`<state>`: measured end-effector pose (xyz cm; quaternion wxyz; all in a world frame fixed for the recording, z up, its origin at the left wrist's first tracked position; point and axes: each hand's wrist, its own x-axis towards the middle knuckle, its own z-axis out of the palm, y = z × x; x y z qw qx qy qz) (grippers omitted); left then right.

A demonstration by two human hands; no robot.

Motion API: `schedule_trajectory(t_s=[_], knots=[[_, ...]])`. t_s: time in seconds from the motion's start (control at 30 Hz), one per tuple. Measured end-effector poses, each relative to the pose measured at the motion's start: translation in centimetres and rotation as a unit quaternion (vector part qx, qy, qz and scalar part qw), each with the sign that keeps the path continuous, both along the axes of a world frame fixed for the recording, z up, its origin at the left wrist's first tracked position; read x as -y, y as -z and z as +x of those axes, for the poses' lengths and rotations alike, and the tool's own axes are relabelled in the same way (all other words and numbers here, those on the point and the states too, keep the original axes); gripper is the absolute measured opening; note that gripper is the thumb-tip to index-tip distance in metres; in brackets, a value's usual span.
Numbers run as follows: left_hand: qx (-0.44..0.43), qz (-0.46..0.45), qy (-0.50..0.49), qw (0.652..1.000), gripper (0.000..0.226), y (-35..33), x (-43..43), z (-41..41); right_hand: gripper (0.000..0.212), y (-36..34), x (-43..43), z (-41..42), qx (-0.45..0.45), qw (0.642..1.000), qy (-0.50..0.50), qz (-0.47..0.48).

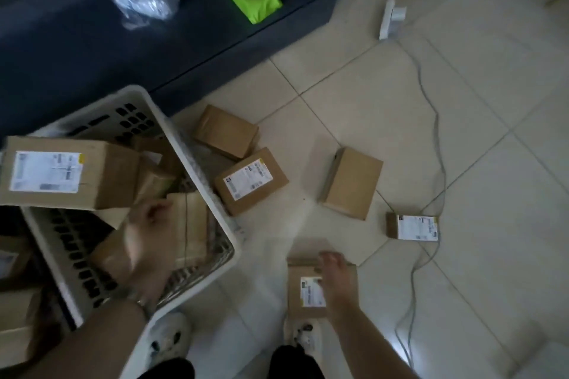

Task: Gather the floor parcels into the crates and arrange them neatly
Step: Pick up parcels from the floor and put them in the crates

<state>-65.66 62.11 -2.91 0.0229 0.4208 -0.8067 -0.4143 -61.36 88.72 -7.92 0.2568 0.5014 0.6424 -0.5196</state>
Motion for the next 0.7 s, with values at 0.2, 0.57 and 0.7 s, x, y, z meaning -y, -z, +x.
schedule_trajectory(t_s=[0.2,0.57,0.7], knots=[[-0.013,0.027,0.394,0.918,0.019,8.1,-14.5,1.6,0.019,7.1,-9.7,1.7,0.062,0.996,0.006,0.070],[0.434,0.328,0.231,0.807,0.102,29.0,-18.4,8.2,0.073,22.0,-12.8,3.5,0.126,0.988,-0.089,0.029],[0.328,0.298,0.207,0.872,0.039,24.7,-18.6,5.5,0.079,19.2,-12.6,3.6,0.066,0.995,-0.077,0.014]])
